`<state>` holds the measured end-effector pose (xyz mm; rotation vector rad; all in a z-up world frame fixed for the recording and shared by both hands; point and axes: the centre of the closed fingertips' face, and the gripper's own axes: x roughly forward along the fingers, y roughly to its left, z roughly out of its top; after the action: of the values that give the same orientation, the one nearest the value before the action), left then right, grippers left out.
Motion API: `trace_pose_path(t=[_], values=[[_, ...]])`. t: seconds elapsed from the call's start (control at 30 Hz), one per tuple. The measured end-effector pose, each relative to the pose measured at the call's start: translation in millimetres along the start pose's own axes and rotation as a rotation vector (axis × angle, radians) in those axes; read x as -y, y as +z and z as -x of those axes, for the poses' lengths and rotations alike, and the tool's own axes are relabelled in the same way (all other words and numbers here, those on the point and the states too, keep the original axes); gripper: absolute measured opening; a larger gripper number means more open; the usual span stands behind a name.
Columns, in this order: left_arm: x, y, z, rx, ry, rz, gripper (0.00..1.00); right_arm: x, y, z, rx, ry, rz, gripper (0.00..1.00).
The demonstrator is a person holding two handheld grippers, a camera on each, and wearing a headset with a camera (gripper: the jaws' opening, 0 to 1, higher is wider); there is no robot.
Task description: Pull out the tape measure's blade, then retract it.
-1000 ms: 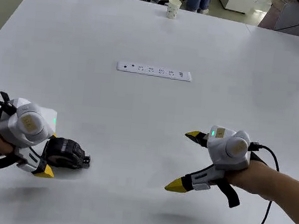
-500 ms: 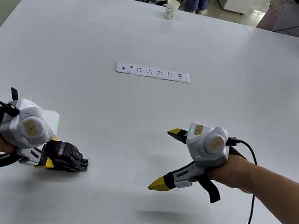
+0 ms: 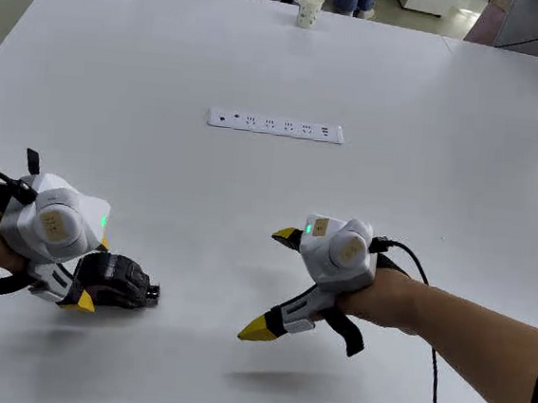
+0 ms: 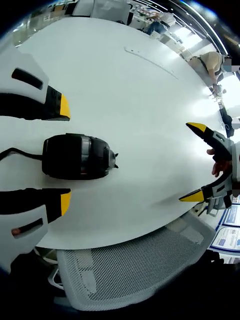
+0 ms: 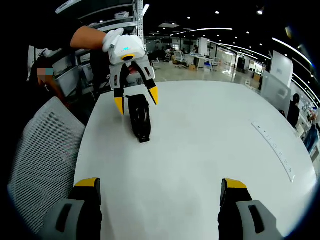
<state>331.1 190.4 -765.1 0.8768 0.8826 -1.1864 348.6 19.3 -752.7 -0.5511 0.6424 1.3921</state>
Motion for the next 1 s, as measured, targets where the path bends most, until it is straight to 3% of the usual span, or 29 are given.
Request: trace_pose_path(t=[0.17, 0.3, 0.4, 0.43, 0.57, 0.73, 0.87, 1.0], values=[[9.3, 15.7, -3.2, 0.044, -0.045, -0.012, 0.45, -4.7, 2.8, -6.4, -0.005, 0.013, 0.007, 0.99], [12.4, 19.3, -10.3, 0.023, -0.054, -0.042, 0.40, -8.1, 8.9, -13.0, -0.005, 0.030, 0.018, 0.99], [0.4, 20.3, -12.0, 0.010, 0.018, -0.048, 0.31, -8.4, 13.7, -20.7, -0.009, 0.040, 0.030, 0.99], [3.7, 19.3, -11.4, 0.006, -0.004, -0.016, 0.31, -8.7, 15.1, -22.7, -0.010, 0.044, 0.029, 0.99], [2.4, 18.0, -9.5, 0.032, -0.009, 0.000, 0.31, -9.6, 20.6, -33.8, -0.014, 0.064, 0.035, 0.95], [3.0, 16.8, -10.8, 0.022, -0.005, -0.009, 0.30, -10.8, 22.7, -47.3, -0.020, 0.072, 0.032, 0.94], [1.9, 16.1, -11.1, 0.042, -0.005, 0.004, 0.30, -12.1, 21.9, -56.2, -0.026, 0.063, 0.030, 0.86], [2.4, 16.6, -12.4, 0.032, -0.010, 0.003, 0.30, -18.5, 24.6, -65.8, -0.027, 0.076, 0.039, 0.79]])
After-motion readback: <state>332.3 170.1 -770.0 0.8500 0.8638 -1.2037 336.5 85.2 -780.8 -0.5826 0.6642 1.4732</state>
